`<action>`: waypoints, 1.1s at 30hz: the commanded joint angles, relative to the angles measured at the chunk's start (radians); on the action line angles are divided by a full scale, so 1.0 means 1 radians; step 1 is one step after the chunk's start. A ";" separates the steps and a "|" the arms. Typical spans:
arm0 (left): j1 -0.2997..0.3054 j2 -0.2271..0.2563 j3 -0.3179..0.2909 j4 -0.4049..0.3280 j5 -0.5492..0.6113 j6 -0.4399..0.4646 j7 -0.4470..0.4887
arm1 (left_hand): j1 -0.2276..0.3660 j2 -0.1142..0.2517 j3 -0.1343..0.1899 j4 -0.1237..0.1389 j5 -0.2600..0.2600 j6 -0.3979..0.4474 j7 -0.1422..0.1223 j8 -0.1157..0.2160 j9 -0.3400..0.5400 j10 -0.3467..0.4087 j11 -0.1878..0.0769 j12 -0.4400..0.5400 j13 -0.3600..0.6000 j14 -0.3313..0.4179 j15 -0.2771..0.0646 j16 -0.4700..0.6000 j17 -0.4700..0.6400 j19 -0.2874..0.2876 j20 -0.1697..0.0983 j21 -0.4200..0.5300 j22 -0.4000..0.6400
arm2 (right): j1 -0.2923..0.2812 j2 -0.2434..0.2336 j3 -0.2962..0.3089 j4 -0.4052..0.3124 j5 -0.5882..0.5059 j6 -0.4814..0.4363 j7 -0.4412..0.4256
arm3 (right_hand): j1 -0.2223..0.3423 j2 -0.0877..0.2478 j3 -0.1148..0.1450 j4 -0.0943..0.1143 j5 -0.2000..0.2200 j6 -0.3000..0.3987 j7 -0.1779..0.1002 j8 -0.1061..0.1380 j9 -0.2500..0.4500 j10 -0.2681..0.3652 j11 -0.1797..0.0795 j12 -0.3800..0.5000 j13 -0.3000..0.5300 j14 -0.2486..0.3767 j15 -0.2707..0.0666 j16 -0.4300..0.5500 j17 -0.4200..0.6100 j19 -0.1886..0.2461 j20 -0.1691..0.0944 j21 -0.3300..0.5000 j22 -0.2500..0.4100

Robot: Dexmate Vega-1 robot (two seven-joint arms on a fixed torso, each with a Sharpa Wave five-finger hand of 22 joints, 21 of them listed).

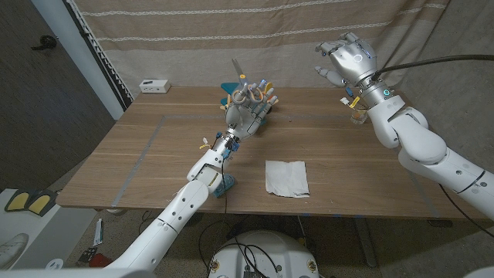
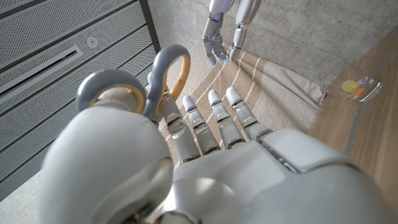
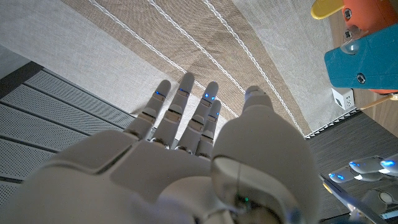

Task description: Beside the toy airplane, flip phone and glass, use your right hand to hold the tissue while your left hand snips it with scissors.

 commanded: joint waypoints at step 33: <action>0.032 -0.011 0.002 -0.024 -0.023 0.005 0.043 | 0.025 0.003 0.140 -0.135 0.097 -0.055 0.007 0.029 0.077 0.313 0.000 0.100 0.026 0.082 -0.179 0.040 -0.013 0.025 -0.048 -0.072 0.001 | -0.005 -0.006 -0.001 -0.021 -0.008 -0.002 0.020 | -0.007 0.002 -0.003 -0.005 0.007 0.010 -0.003 -0.011 -0.002 0.000 0.001 0.007 0.001 -0.003 -0.165 0.005 0.001 0.012 -0.001 -0.010 0.006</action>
